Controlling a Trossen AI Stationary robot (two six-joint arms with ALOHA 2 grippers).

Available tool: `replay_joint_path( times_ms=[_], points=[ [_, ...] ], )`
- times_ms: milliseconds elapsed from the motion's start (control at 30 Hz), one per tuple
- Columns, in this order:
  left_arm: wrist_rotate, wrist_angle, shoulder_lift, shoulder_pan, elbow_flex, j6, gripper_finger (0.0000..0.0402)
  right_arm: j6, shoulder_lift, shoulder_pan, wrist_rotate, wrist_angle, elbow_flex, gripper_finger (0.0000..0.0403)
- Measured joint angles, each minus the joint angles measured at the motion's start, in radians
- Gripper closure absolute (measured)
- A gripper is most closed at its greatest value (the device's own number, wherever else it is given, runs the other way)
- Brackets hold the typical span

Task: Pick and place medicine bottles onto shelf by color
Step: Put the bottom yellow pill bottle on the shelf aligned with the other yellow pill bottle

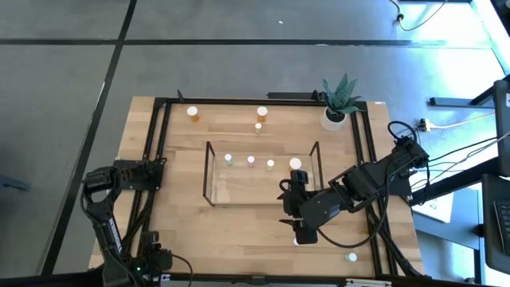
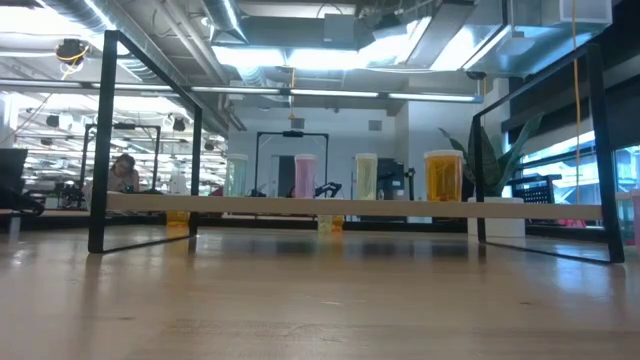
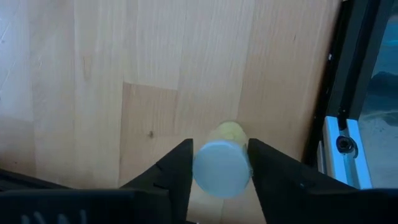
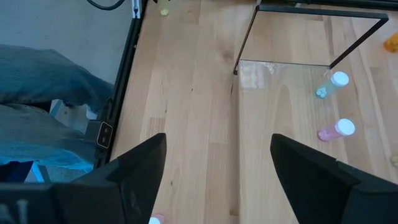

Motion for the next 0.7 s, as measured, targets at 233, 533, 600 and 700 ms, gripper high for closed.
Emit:
replay_joint_path(
  times_ms=[233, 533, 600, 700],
  points=[
    [-0.001, 0.007, -0.001, 0.0, 0.001, 0.0, 0.0297, 0.0, 0.0, 0.0, 0.0, 0.0, 0.0, 0.0114],
    [-0.002, -0.071, -0.001, 0.053, 0.129, 0.069, 0.0299, 0.0, 0.0, 0.006, 0.0, -0.006, 0.0, 0.0114],
    [-0.009, -0.103, -0.002, 0.078, 0.193, 0.118, 0.0298, 0.003, 0.0, 0.012, 0.001, -0.009, 0.0, 0.0114],
    [-0.029, -0.151, -0.002, 0.125, 0.294, 0.228, 0.0298, 0.002, 0.0, 0.019, 0.001, -0.01, 0.0, 0.0114]
  ],
)
